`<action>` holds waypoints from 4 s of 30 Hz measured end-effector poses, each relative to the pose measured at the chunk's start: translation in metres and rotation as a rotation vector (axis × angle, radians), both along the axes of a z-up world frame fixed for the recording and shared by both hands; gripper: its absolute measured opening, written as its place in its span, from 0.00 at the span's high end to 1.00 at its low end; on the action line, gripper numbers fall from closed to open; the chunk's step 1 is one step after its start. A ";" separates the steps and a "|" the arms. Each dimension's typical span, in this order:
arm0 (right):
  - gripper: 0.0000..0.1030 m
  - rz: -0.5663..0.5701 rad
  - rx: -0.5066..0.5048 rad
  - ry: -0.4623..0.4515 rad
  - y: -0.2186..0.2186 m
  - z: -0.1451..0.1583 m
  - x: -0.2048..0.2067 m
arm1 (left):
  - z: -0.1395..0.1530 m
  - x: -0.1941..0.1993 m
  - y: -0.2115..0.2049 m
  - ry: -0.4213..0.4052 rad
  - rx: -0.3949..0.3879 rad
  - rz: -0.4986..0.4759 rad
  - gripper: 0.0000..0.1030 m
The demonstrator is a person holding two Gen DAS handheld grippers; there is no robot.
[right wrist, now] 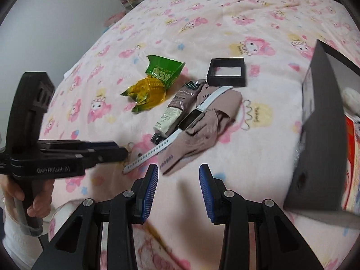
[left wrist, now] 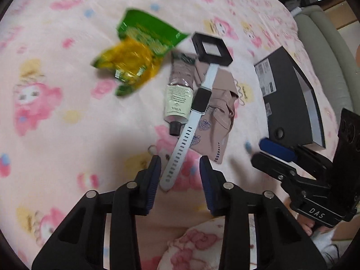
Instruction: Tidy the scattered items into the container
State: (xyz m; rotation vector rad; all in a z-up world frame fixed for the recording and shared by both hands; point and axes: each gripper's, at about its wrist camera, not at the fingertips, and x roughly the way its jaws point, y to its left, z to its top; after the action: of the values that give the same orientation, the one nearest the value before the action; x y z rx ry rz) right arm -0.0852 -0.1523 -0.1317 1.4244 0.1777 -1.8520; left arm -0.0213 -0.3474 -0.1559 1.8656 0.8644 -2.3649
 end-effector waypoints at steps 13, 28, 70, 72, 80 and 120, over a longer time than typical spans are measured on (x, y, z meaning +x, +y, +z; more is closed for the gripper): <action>0.67 -0.027 0.056 -0.034 0.008 -0.034 -0.007 | -0.040 -0.034 0.021 -0.123 0.026 -0.158 0.84; 0.67 -0.136 0.037 0.083 0.123 0.019 0.042 | 0.038 -0.046 0.143 0.043 0.012 -0.291 0.99; 0.88 -0.240 0.080 0.061 0.197 -0.046 0.049 | -0.006 -0.044 0.161 0.006 0.210 0.071 0.54; 0.88 -0.273 0.099 0.068 0.219 -0.043 0.053 | -0.004 -0.043 0.167 0.013 0.179 0.061 0.54; 0.83 -0.477 0.140 0.156 0.285 -0.017 0.034 | 0.000 -0.045 0.198 0.011 0.070 -0.027 0.54; 0.88 -0.393 -0.131 -0.157 0.300 -0.055 0.026 | -0.023 -0.040 0.238 -0.051 0.078 -0.057 0.54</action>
State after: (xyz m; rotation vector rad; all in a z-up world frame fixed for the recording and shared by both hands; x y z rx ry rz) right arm -0.0588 0.1480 -0.1863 1.5869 -0.3176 -2.0044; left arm -0.0609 -0.1091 -0.1786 1.9954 0.9243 -2.3367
